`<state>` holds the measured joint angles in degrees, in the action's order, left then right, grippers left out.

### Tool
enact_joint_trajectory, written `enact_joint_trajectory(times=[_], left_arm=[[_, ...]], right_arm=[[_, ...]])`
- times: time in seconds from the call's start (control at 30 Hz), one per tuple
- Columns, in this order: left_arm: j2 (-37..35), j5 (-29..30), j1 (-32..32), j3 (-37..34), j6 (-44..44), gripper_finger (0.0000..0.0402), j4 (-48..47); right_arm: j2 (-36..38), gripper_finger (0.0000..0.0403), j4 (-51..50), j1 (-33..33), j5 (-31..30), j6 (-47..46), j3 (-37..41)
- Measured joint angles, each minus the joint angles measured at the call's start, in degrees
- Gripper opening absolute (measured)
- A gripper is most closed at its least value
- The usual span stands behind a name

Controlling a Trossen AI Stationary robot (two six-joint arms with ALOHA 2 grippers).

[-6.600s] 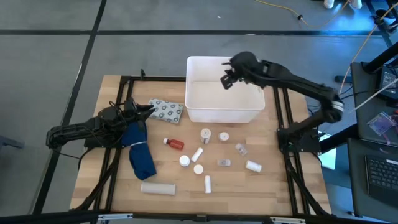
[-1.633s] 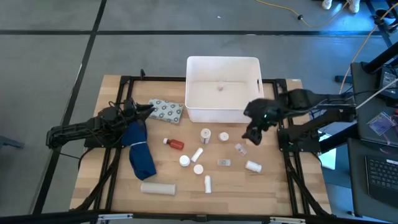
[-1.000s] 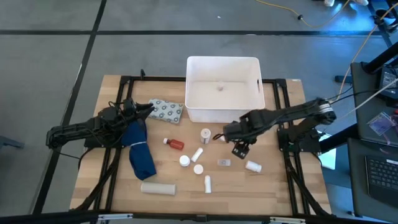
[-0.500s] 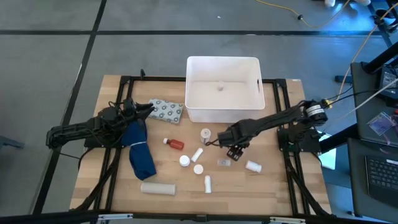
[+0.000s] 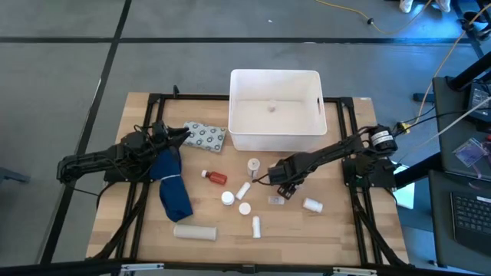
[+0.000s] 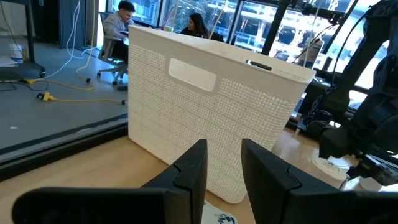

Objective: Pick & place medical supplies in basket/bin
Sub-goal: Put the transparent pill bottle in the white bin

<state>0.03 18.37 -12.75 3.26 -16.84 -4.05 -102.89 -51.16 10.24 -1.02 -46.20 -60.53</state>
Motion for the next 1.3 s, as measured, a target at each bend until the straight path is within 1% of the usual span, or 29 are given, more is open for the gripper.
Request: enact_joint_trajectory(times=[0.13,0.37,0.53,0.63,0.77,0.97,1.17,1.3], left_arm=[[0.0,0.0,0.0,-0.02,0.0,0.0092,-0.01],[0.0,0.0,0.0,-0.01,0.0,0.0092,-0.01],[0.0,0.02,0.0,0.0,0.02,0.0092,-0.01],[0.0,0.02,0.0,0.01,0.02,0.0092,-0.01],[0.0,0.02,0.0,0.0,0.02,0.0092,-0.09],[0.0,0.02,0.0,-0.01,0.02,0.0092,-0.44],[0.0,0.02,0.0,-0.01,0.02,0.0092,-0.45],[0.0,0.02,0.0,-0.02,0.02,0.0092,-0.46]], right_arm=[[-0.25,0.0221,0.76,-0.18,-0.04,-0.07,0.0],[-0.19,0.0129,0.82,-0.68,-0.38,0.05,-0.02],[-0.24,0.0126,0.31,-0.66,-0.42,0.14,-0.96],[0.93,0.0126,-1.07,-0.66,-0.42,0.16,-2.01],[5.05,0.0126,-2.43,-0.66,-0.75,0.17,-3.25],[14.46,0.0126,-1.9,-1.19,-1.31,0.41,-6.72],[23.56,0.0127,0.63,-2.62,-6.69,3.82,-12.18],[27.43,0.013,4.61,-3.92,-11.9,8.76,-16.6]])
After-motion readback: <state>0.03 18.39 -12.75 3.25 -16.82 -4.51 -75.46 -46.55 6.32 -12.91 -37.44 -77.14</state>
